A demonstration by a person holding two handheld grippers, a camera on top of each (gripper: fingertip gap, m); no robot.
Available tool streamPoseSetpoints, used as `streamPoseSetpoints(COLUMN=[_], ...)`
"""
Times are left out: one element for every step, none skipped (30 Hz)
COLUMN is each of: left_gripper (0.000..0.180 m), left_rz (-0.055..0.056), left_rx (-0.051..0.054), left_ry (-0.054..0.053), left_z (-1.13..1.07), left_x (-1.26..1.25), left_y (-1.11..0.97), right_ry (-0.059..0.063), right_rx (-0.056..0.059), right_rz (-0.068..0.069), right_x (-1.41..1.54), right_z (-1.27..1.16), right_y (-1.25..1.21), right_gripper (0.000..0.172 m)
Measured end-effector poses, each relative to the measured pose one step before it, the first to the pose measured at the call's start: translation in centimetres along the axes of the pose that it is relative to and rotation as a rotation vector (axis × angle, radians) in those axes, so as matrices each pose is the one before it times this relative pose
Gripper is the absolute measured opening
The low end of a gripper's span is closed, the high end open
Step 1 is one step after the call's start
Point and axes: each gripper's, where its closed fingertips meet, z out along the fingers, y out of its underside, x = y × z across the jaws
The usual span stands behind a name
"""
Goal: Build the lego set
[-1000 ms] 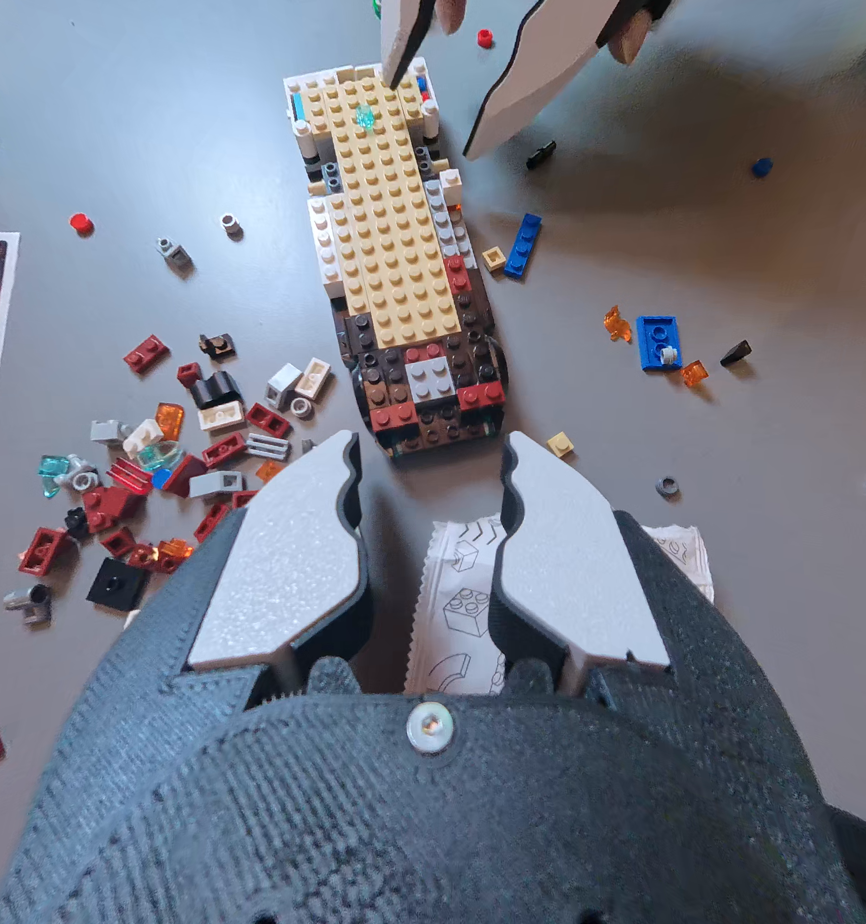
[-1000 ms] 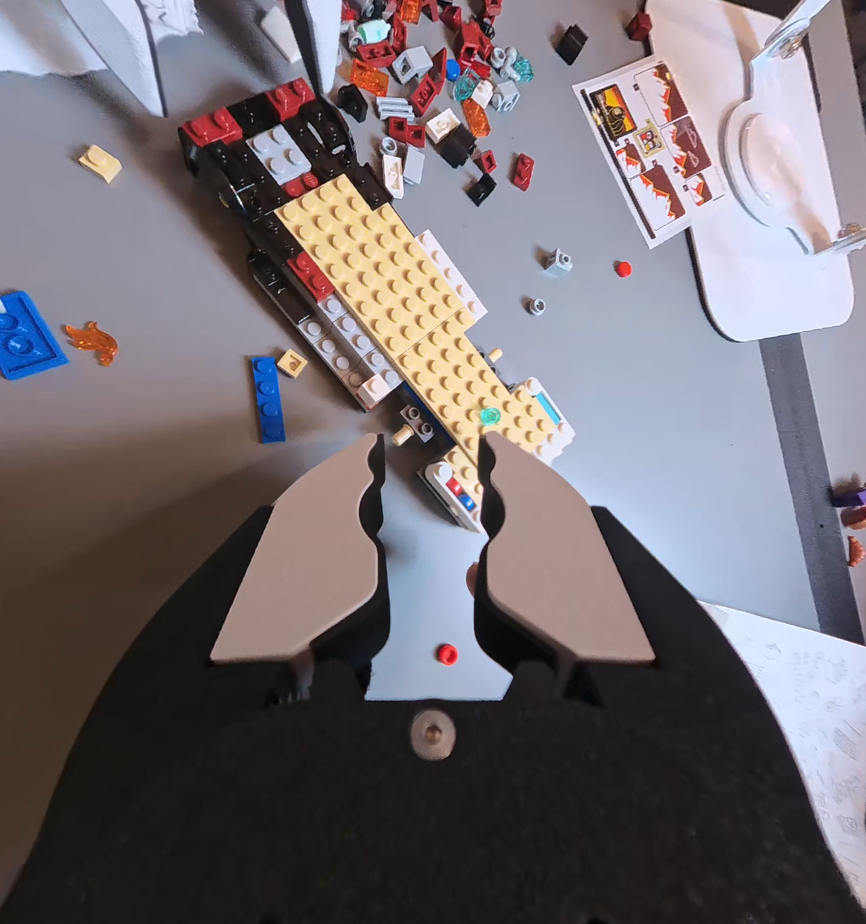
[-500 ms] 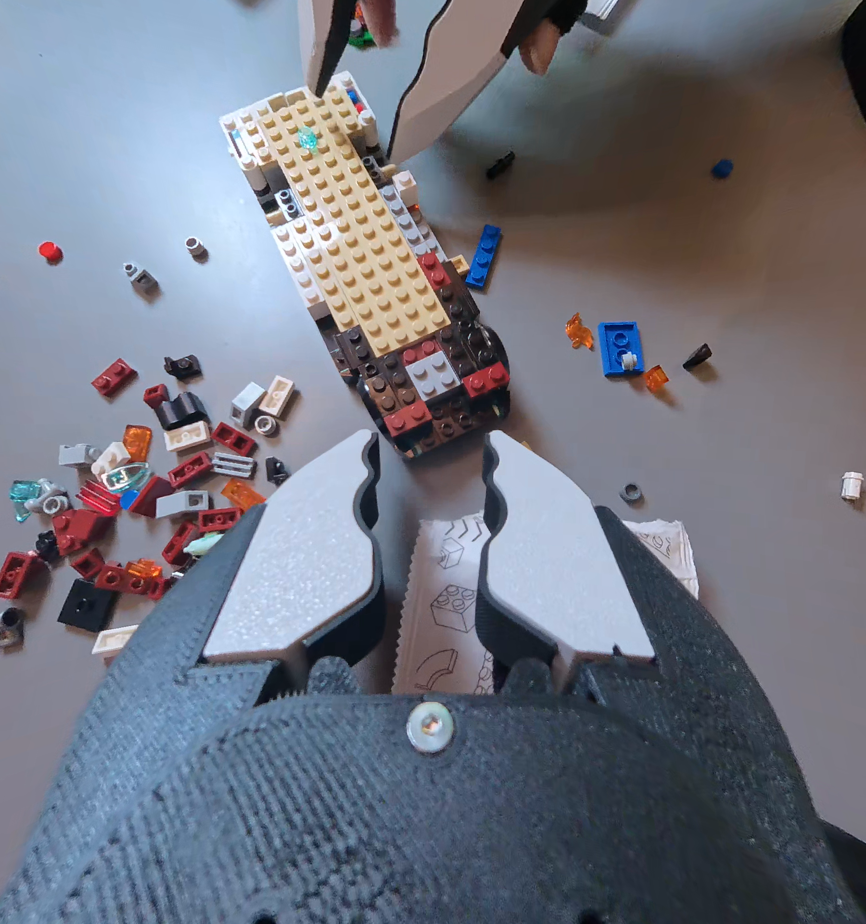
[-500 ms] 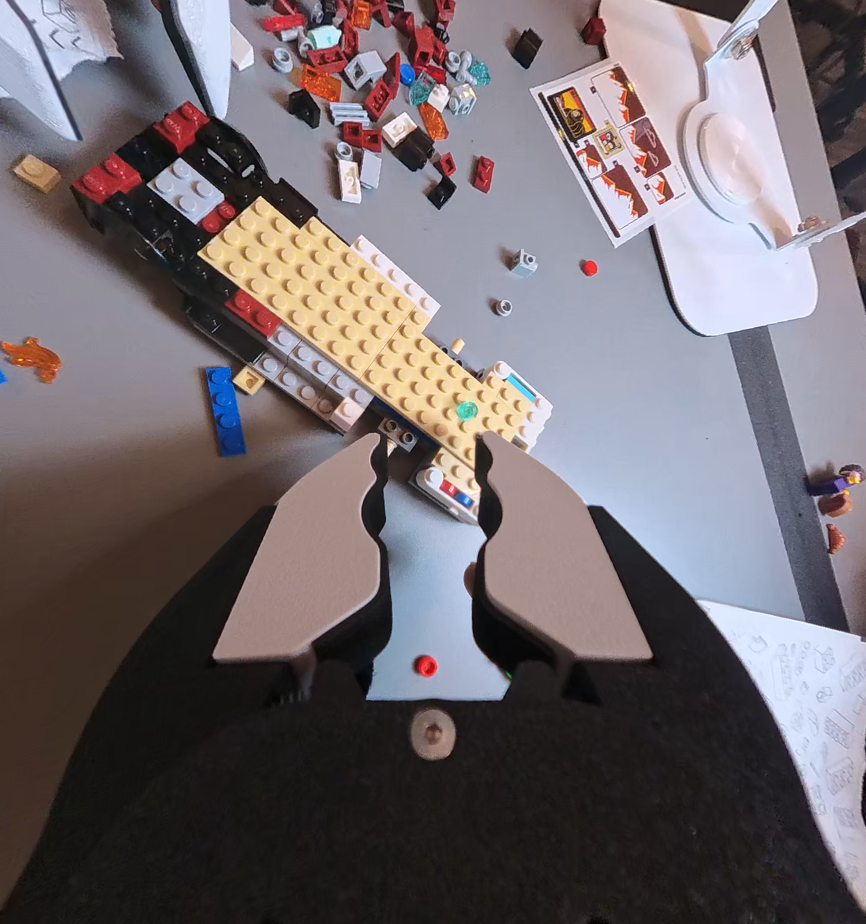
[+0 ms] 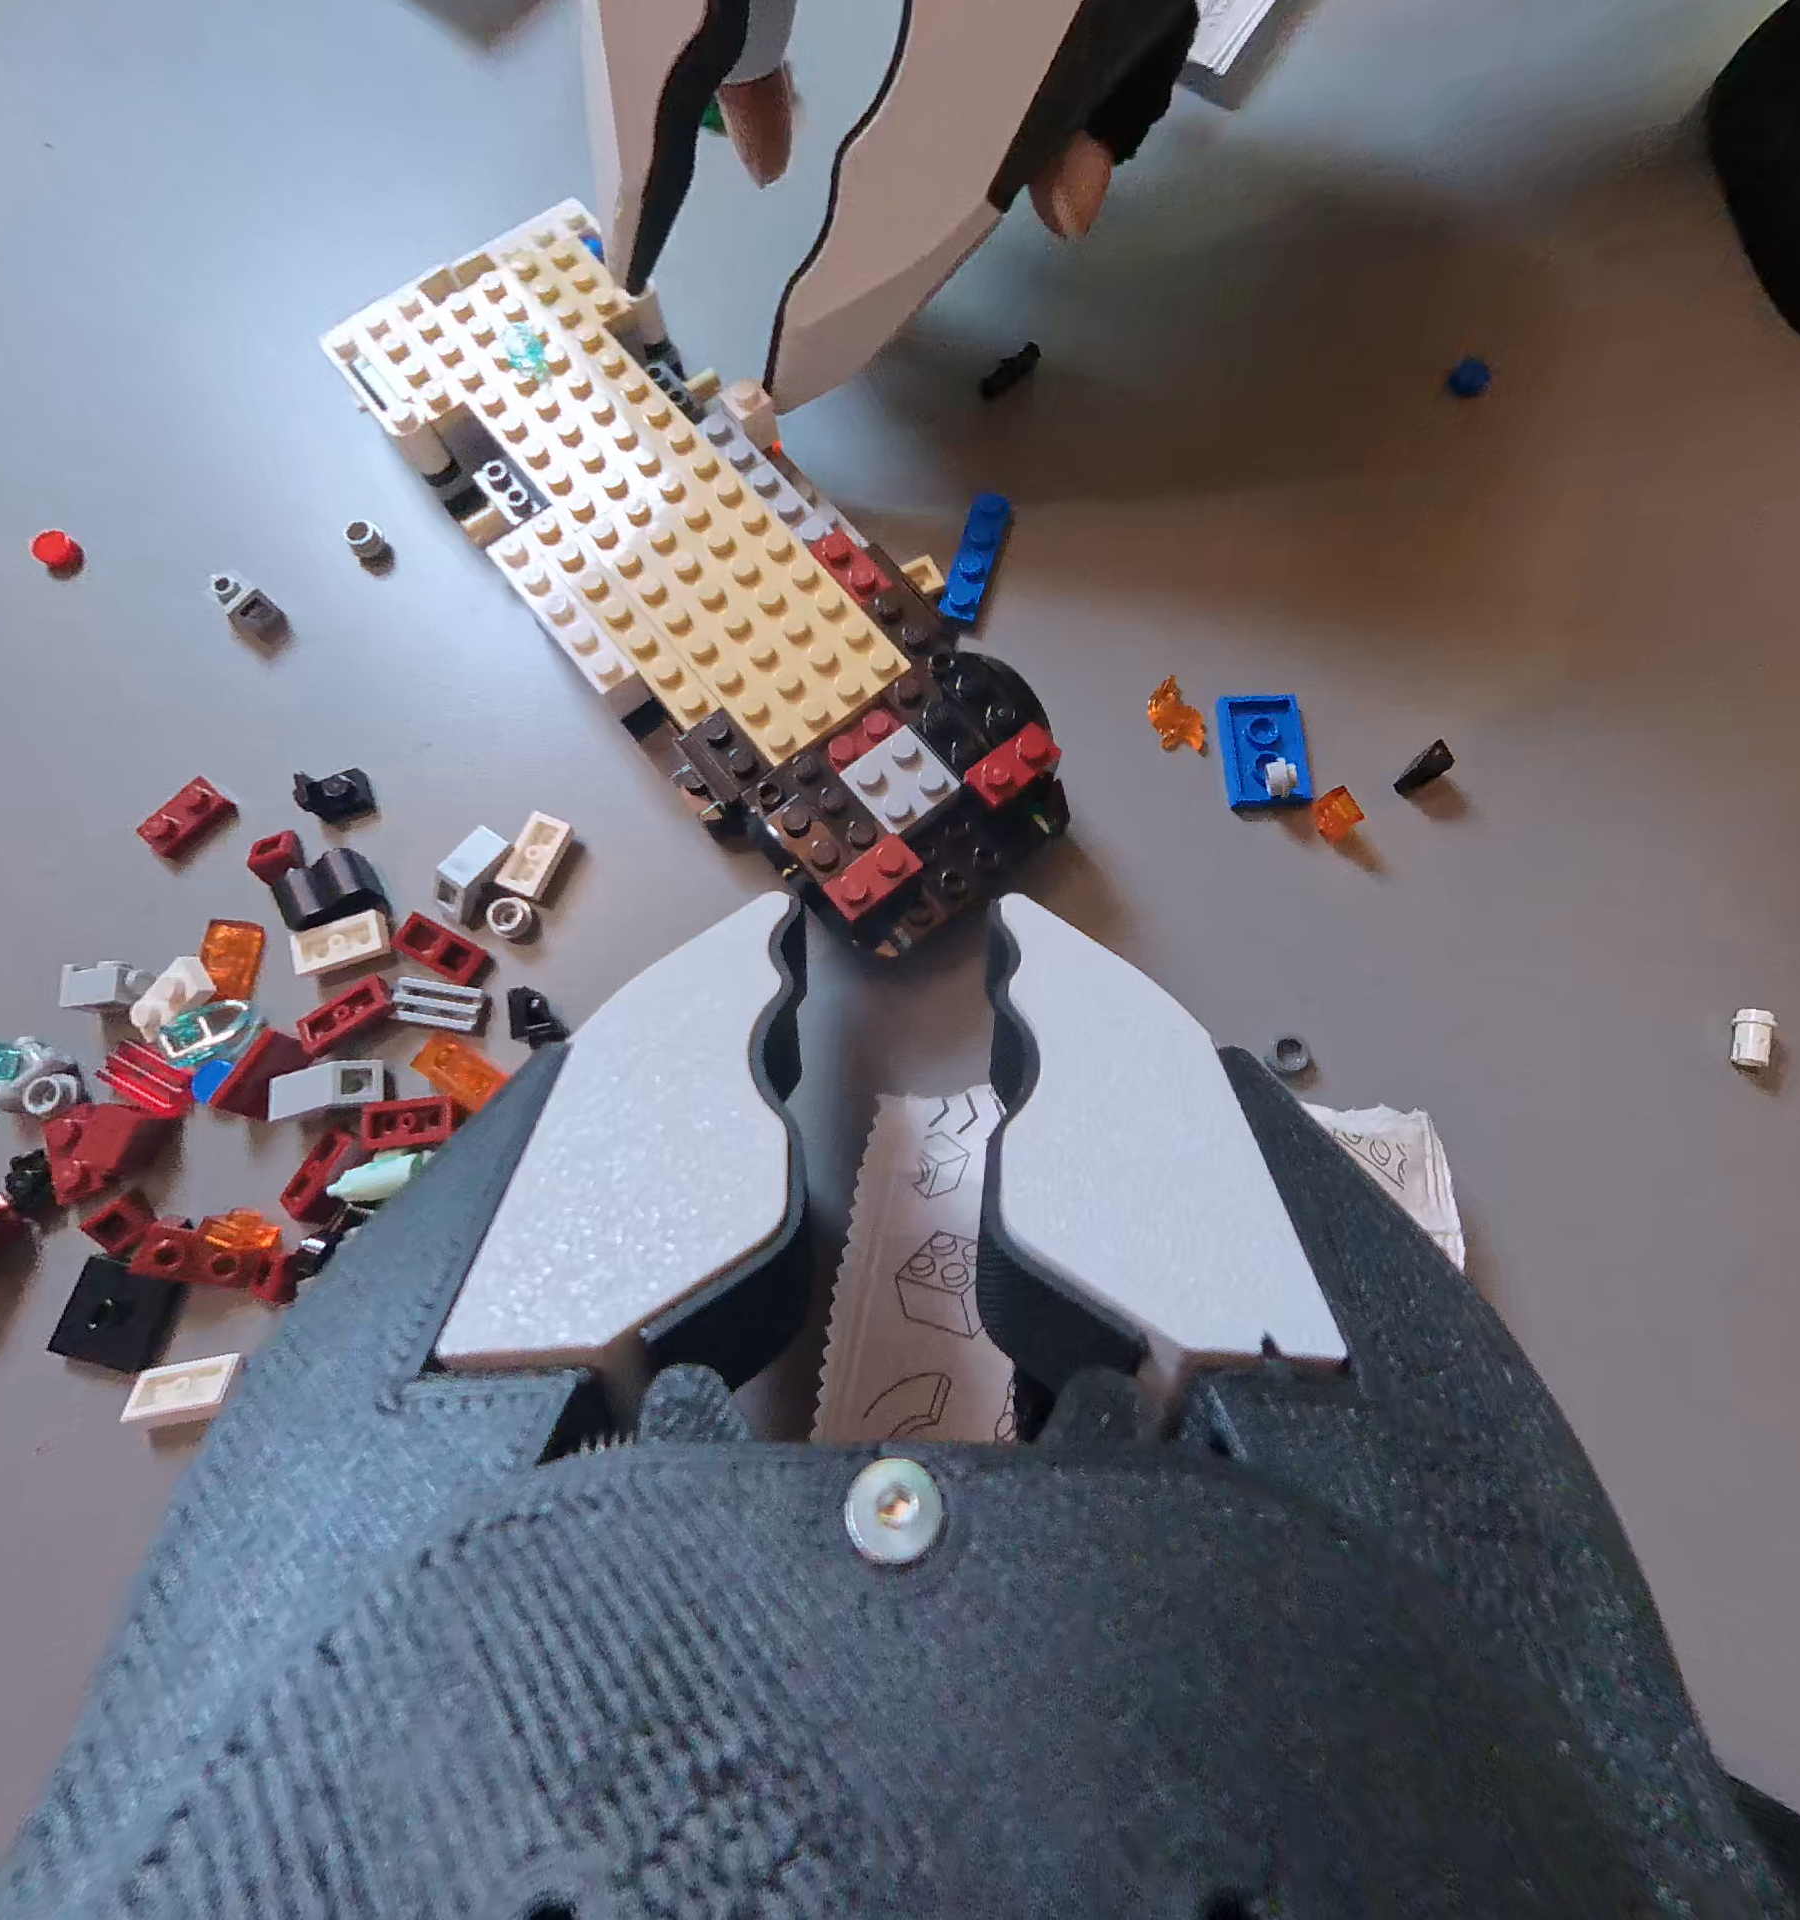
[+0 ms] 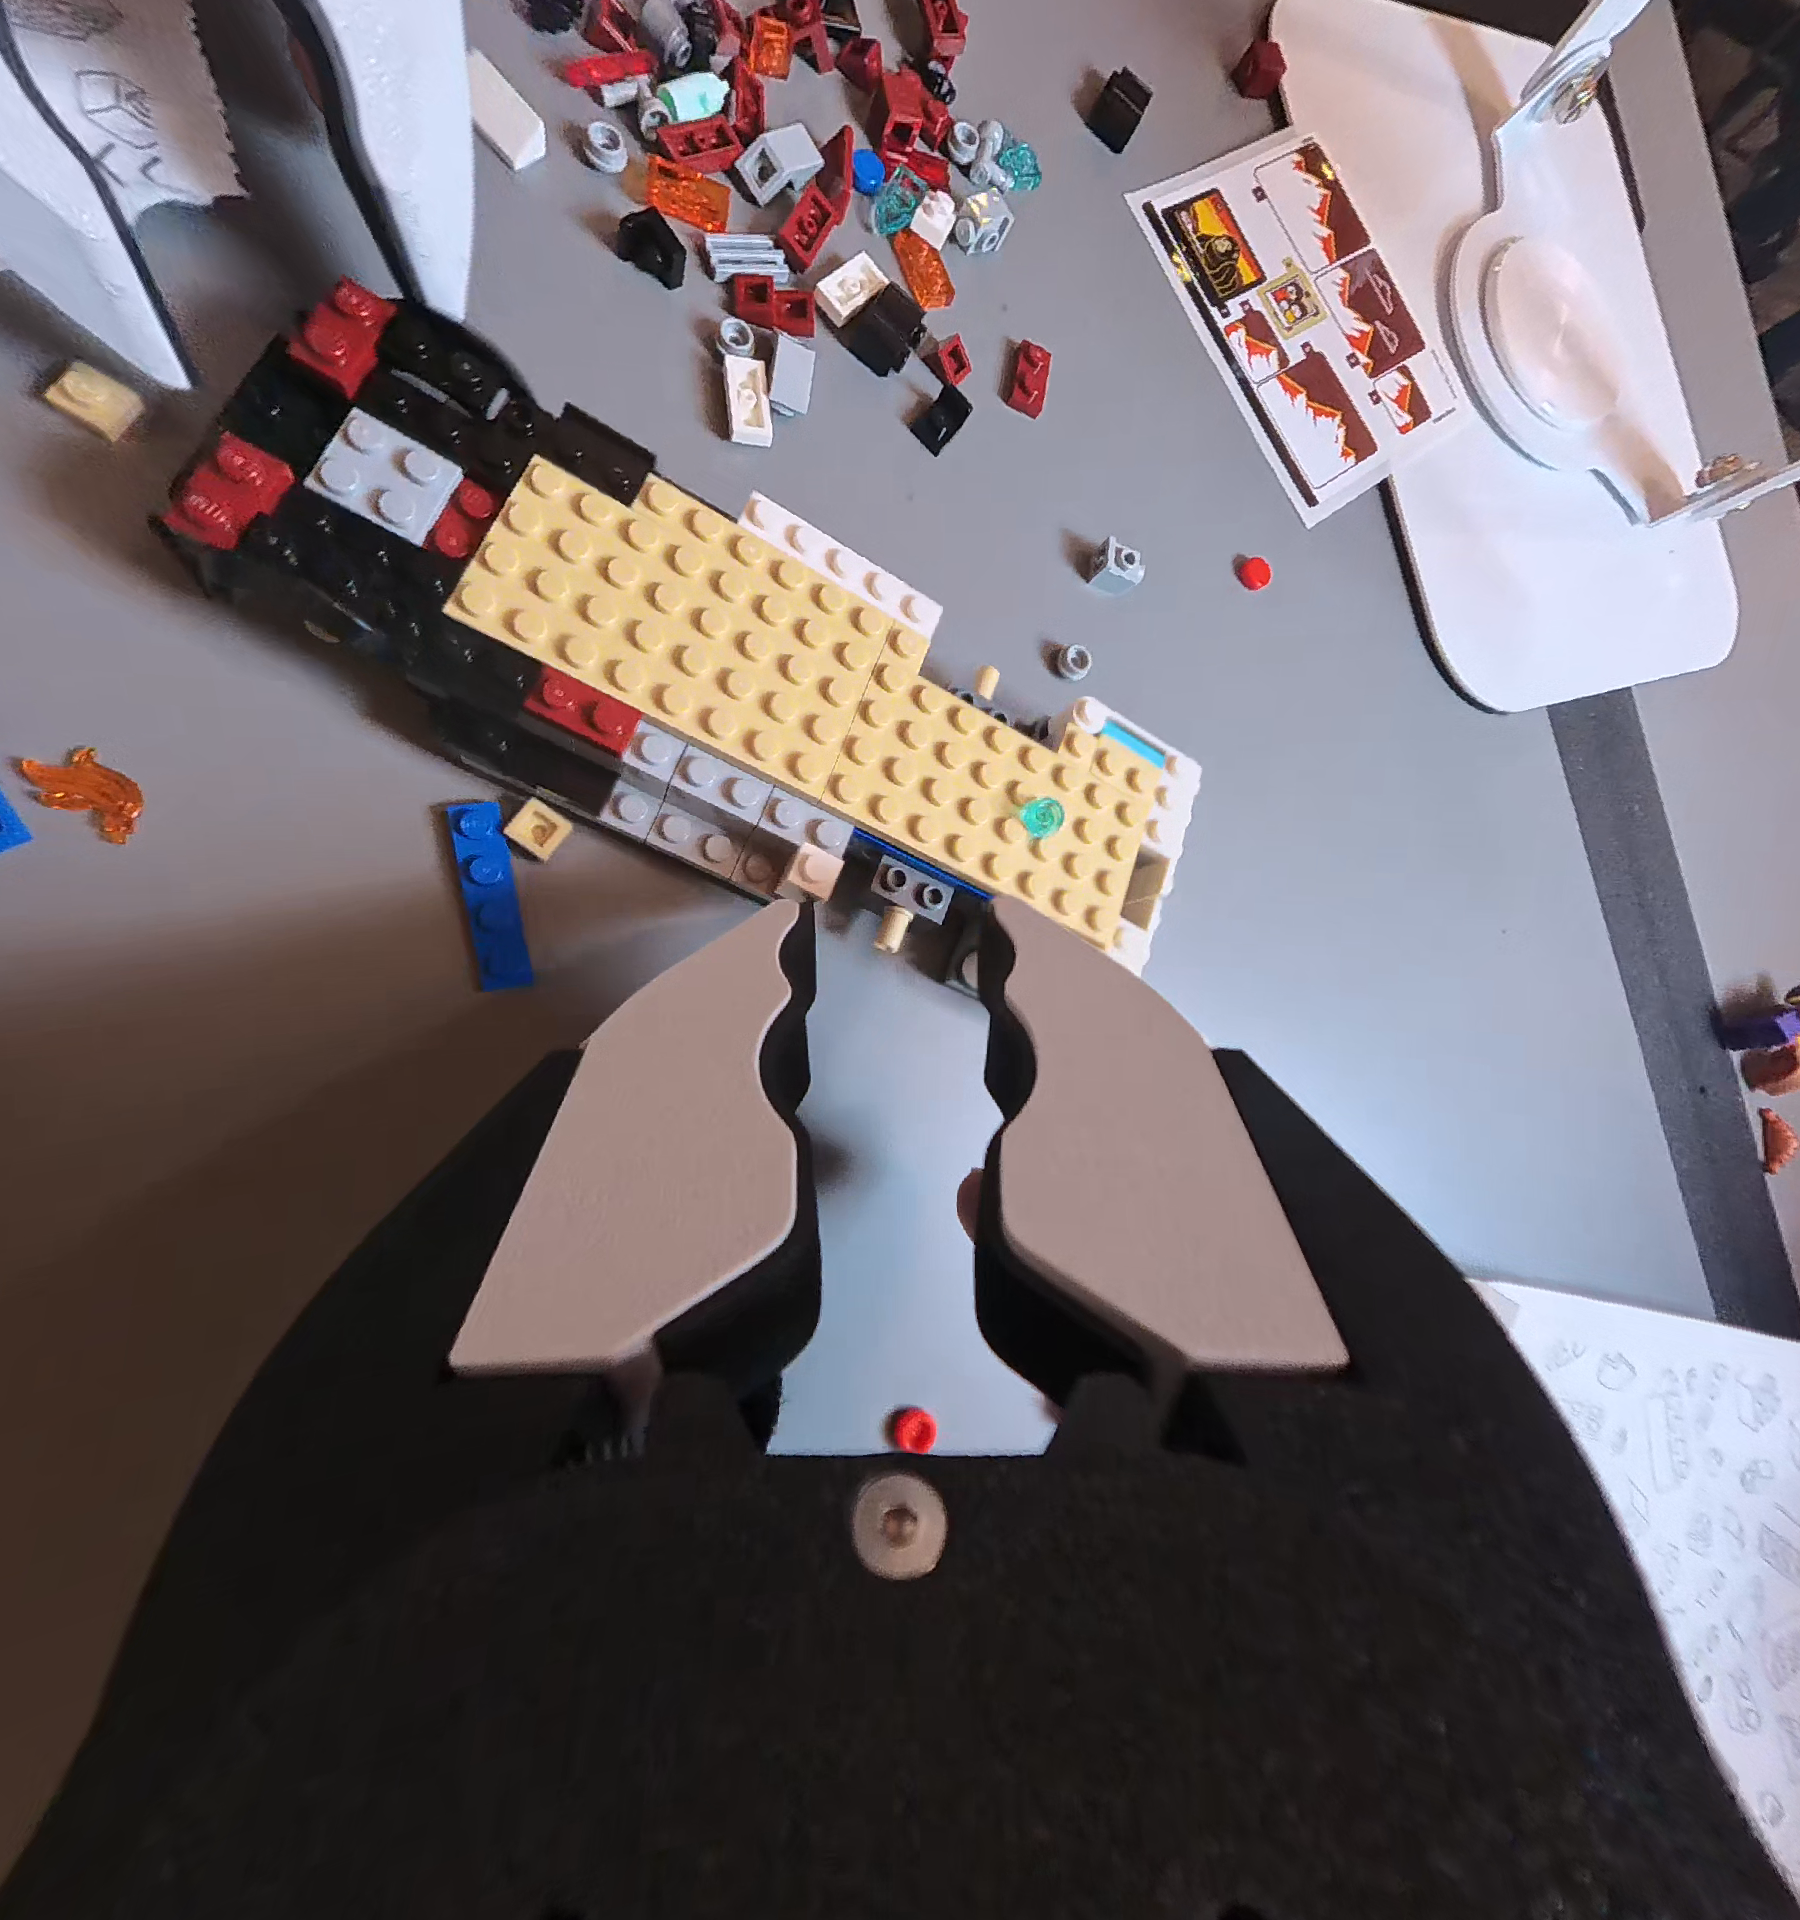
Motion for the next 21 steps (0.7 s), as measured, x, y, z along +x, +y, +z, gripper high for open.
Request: streamPoseSetpoints(left_gripper=[0.033,0.033,0.033,0.033,0.033,0.033,0.034,0.034,0.034,0.034,0.034,0.035,0.035,0.035,0.035,0.035,0.035,0.034,0.034,0.033,0.032], left_rz=[0.0017,0.0024,-0.0006,-0.0025,-0.0037,-0.0047,-0.0022,0.0011,0.0005,-0.0017,-0.0016,0.0010,0.0021,-0.0022,-0.0057,-0.0072,-0.0084,-0.0094,-0.0077,-0.0053,-0.0048], left_rx=[0.0022,0.0024,0.0022,0.0030,0.0045,0.0050,0.0058,0.0043,0.0057,0.0056,0.0059,0.0097,0.0134,0.0175,0.0226,0.0298,0.0324,0.0236,0.0178,0.0164,0.0150], left_ry=[0.0036,0.0050,0.0012,0.0001,0.0024,0.0015,-0.0016,-0.0028,-0.0036,0.0006,0.0000,-0.0054,-0.0071,-0.0067,-0.0079,-0.0106,-0.0134,-0.0136,-0.0134,-0.0085,-0.0044], left_z=[0.056,0.039,0.009,-0.004,-0.038,-0.052,-0.053,-0.064,-0.057,-0.060,-0.069,-0.137,-0.203,-0.272,-0.311,-0.324,-0.356,-0.322,-0.269,-0.246,-0.216], left_x=[0.122,0.123,0.015,-0.023,-0.014,-0.016,-0.037,-0.040,-0.054,0.007,0.019,-0.029,-0.054,-0.051,-0.090,-0.146,-0.208,-0.269,-0.276,-0.186,-0.113], left_y=[-0.039,-0.037,-0.023,-0.002,-0.010,-0.014,-0.032,-0.012,-0.042,-0.053,-0.087,-0.147,-0.187,-0.243,-0.284,-0.381,-0.408,-0.301,-0.200,-0.162,-0.115], right_ry=[0.0005,0.0043,0.0028,0.0012,0.0034,0.0026,0.0018,0.0029,0.0036,0.0032,0.0034,0.0049,0.0051,0.0024,0.0007,0.0010,0.0014,-0.0003,-0.0003,-0.0007,-0.0041], right_rx=[-0.0049,-0.0020,-0.0017,-0.0009,0.0041,0.0052,0.0052,0.0074,0.0101,0.0120,0.0159,0.0223,0.0273,0.0299,0.0313,0.0292,0.0251,0.0225,0.0197,0.0145,0.0104], right_rz=[0.0000,-0.0012,-0.0009,0.0016,0.0031,0.0046,0.0058,0.0053,0.0057,0.0081,0.0103,0.0124,0.0162,0.0208,0.0232,0.0221,0.0199,0.0167,0.0125,0.0087,0.0060], right_x=[0.078,0.103,0.073,0.042,0.068,0.027,0.012,-0.004,-0.019,-0.045,-0.069,-0.071,-0.091,-0.162,-0.209,-0.244,-0.285,-0.375,-0.437,-0.493,-0.601], right_z=[0.096,0.074,0.010,-0.025,-0.081,-0.124,-0.144,-0.185,-0.214,-0.248,-0.283,-0.328,-0.367,-0.379,-0.393,-0.394,-0.384,-0.362,-0.346,-0.299,-0.268], right_y=[0.014,-0.026,-0.021,-0.027,-0.077,-0.059,-0.050,-0.067,-0.095,-0.138,-0.211,-0.305,-0.397,-0.436,-0.455,-0.445,-0.405,-0.389,-0.373,-0.324,-0.284], right_gripper=[0.030,0.030,0.030,0.030,0.030,0.030,0.030,0.030,0.030,0.030,0.030,0.030,0.030,0.030,0.030,0.031,0.032,0.033,0.034,0.035,0.036])
